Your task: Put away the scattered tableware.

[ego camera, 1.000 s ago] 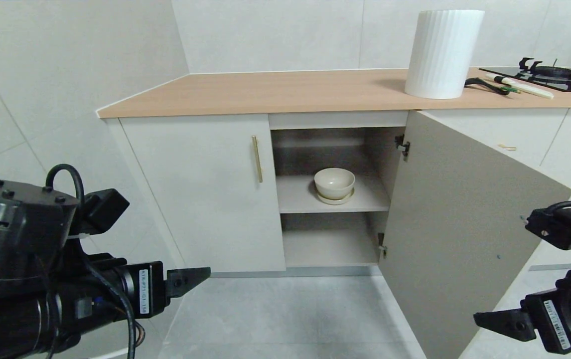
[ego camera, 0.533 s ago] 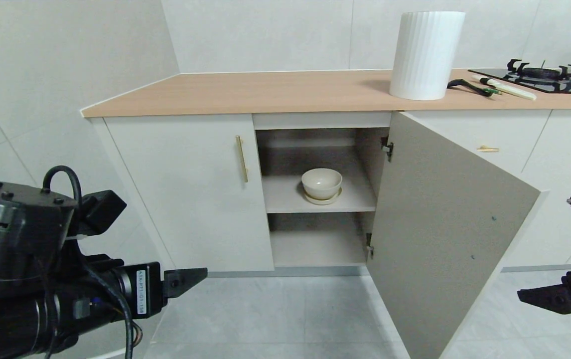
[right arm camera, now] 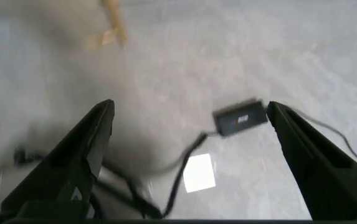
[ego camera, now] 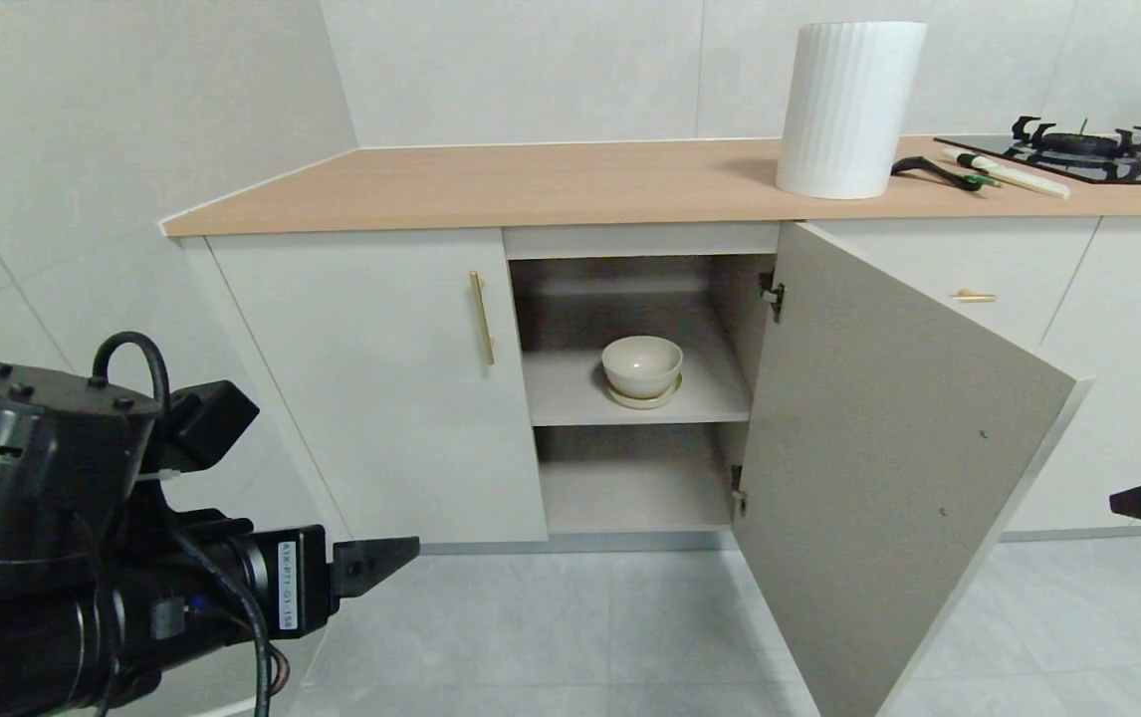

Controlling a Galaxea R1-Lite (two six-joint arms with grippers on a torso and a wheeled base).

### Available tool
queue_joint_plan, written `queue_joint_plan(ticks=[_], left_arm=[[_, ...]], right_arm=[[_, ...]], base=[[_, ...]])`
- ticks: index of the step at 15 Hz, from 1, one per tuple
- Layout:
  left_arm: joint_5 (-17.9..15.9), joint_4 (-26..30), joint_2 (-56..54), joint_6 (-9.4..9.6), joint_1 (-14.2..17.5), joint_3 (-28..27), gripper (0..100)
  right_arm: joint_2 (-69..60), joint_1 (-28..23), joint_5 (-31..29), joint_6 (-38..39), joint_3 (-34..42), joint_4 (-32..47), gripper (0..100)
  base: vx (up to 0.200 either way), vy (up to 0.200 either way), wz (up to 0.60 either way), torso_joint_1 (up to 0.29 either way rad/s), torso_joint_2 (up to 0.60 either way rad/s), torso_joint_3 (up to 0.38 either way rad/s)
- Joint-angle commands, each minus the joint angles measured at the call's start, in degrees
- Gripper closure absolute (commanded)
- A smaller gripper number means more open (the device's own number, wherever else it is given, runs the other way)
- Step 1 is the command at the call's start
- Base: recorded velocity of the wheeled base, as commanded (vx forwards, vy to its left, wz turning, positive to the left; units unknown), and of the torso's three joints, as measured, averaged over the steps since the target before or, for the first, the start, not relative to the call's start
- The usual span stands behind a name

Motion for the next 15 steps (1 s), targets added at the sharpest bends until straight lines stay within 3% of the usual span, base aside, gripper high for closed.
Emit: queue_joint_plan(ticks=[1,8,15], left_arm=[[0.0,0.0,0.1,-0.06,0.0,0.0,0],[0.0,0.0,0.1,-0.06,0.0,0.0,0],[0.0,0.0,0.0,-0.06,0.0,0.0,0]], right_arm=[[2.9,-3.5,0.1,0.0,0.1,-2.6,0],[10.8,-5.1,0.4,3.1,0.9,-11.6,0],[14.6,-2.3,0.4,7.5,2.0,-16.3,0]], base=[[0.0,0.0,0.0,0.0,0.0,0.0],[0.0,0.0,0.0,0.0,0.0,0.0],[0.0,0.0,0.0,0.0,0.0,0.0]])
